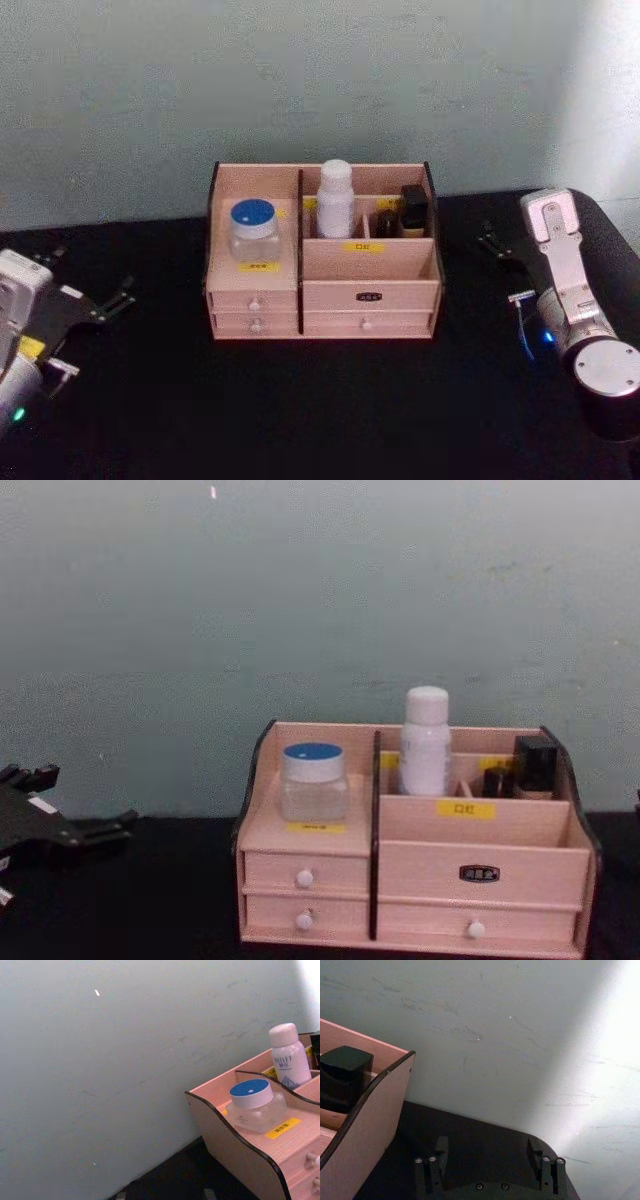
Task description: Pick up the facial cleanser and watermelon frost from the table and place them into the tiered storage box.
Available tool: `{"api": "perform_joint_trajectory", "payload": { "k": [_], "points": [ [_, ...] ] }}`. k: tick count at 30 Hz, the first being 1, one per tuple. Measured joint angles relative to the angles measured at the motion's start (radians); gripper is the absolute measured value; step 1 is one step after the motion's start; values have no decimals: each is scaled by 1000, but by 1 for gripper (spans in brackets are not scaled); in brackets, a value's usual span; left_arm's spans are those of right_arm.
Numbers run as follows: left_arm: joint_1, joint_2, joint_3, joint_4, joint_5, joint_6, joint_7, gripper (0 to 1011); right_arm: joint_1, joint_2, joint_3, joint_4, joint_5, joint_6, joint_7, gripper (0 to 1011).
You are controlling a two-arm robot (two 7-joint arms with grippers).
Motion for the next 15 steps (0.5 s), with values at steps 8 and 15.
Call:
{"api": "perform_joint_trajectory", "payload": {
  "k": [8, 15],
  "points": [
    [0, 0, 0, 0, 0, 0, 0, 1001, 0, 0, 0, 0, 0, 0, 0, 1002],
    [0, 0, 0, 0, 0, 0, 0, 1001, 0, 0, 0, 0, 0, 0, 0, 1002]
  ]
}}
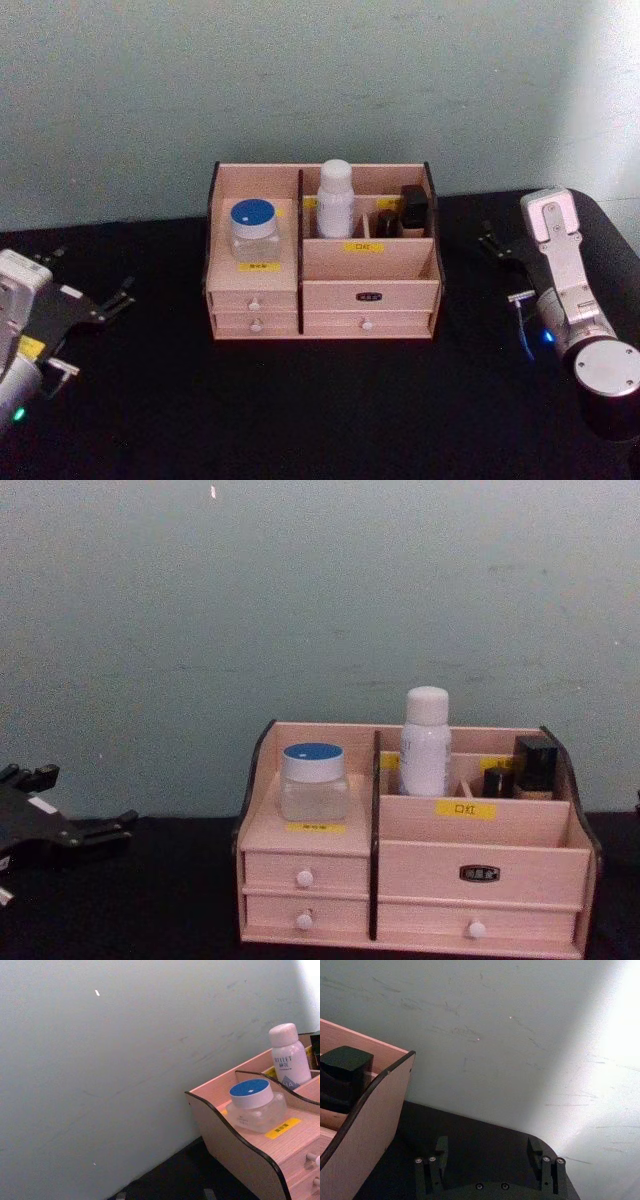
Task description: Pick up the facial cleanser and watermelon frost from the table and place them into the tiered storage box.
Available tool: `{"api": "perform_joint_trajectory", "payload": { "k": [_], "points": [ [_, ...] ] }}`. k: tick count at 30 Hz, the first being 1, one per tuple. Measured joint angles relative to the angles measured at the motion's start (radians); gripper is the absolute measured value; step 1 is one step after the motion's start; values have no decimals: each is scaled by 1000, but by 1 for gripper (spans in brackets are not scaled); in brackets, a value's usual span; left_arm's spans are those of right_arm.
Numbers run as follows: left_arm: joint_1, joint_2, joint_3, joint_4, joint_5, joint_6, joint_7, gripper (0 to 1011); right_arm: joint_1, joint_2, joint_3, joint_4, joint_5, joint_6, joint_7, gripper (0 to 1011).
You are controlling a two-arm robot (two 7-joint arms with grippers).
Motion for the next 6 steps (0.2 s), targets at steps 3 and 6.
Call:
{"api": "perform_joint_trajectory", "payload": {
  "k": [3, 6],
  "points": [
    [0, 0, 0, 0, 0, 0, 0, 1001, 0, 0, 0, 0, 0, 0, 0, 1003],
    [0, 0, 0, 0, 0, 0, 0, 1001, 0, 0, 0, 0, 0, 0, 0, 1002]
  ]
}}
